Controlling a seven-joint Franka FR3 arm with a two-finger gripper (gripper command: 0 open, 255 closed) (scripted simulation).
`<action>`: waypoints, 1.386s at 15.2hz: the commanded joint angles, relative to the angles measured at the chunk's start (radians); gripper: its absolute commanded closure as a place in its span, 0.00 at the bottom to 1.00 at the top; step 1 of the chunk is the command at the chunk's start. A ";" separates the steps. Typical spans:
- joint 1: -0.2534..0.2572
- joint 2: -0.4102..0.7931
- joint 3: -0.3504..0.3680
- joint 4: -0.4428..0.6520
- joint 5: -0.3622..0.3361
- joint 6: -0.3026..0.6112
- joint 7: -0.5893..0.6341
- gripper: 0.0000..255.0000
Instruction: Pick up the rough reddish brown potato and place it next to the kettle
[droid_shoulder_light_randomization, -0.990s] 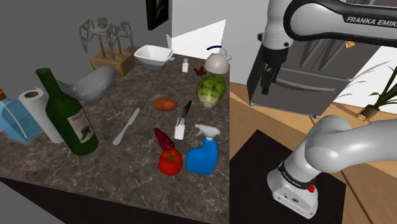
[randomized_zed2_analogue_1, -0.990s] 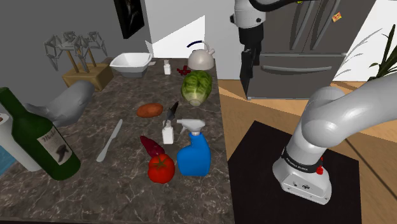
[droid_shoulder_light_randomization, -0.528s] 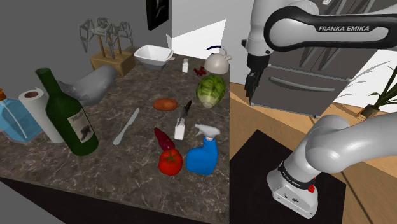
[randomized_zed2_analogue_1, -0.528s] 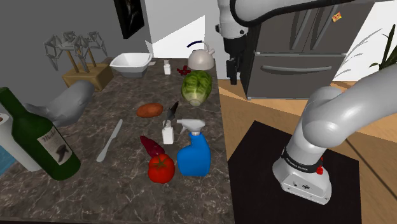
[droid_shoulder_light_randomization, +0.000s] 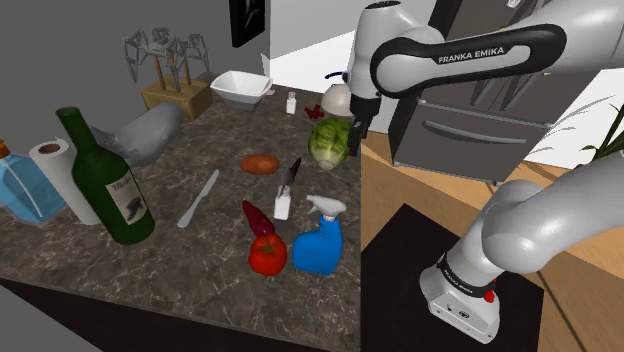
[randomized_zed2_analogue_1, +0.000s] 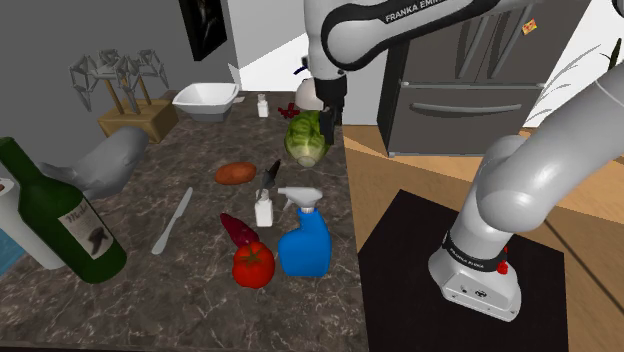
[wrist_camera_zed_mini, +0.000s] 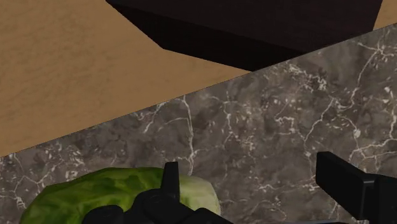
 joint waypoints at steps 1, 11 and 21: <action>0.012 0.059 0.005 0.021 0.006 0.061 -0.011 0.00; 0.057 0.371 0.039 0.197 0.019 0.301 -0.070 0.00; 0.095 0.639 0.075 0.418 0.009 0.433 -0.114 0.00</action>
